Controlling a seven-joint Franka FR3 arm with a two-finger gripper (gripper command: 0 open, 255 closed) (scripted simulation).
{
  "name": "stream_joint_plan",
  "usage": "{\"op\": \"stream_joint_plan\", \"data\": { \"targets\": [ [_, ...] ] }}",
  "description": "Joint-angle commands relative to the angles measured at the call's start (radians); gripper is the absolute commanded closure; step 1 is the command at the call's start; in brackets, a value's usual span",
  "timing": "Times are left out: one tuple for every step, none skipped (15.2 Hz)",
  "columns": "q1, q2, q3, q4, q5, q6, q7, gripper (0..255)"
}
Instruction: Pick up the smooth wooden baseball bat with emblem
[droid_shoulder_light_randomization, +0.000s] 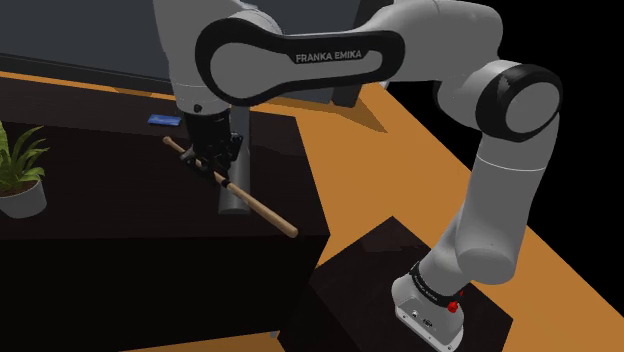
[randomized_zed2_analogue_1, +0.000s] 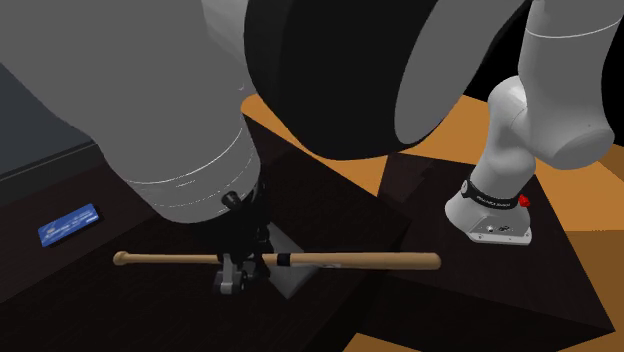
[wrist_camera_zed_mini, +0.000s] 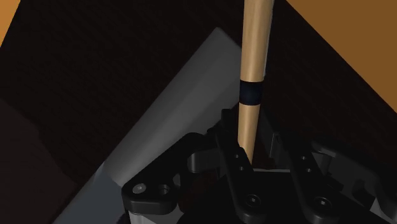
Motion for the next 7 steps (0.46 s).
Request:
{"op": "stream_joint_plan", "data": {
  "targets": [
    [0.003, 0.002, 0.001, 0.031, 0.0, -0.028, -0.001, 255],
    [0.005, 0.002, 0.001, 0.043, 0.001, -0.042, -0.002, 255],
    [0.006, 0.001, 0.002, 0.056, 0.001, -0.055, -0.003, 255],
    [0.007, 0.001, 0.002, 0.07, 0.001, -0.068, -0.004, 255],
    [0.009, 0.001, 0.003, 0.084, 0.002, -0.082, -0.004, 255],
    [0.009, 0.001, 0.003, 0.086, 0.002, -0.084, -0.005, 255],
    [0.009, 0.001, 0.003, 0.086, 0.002, -0.084, -0.005, 255]
  ]
}}
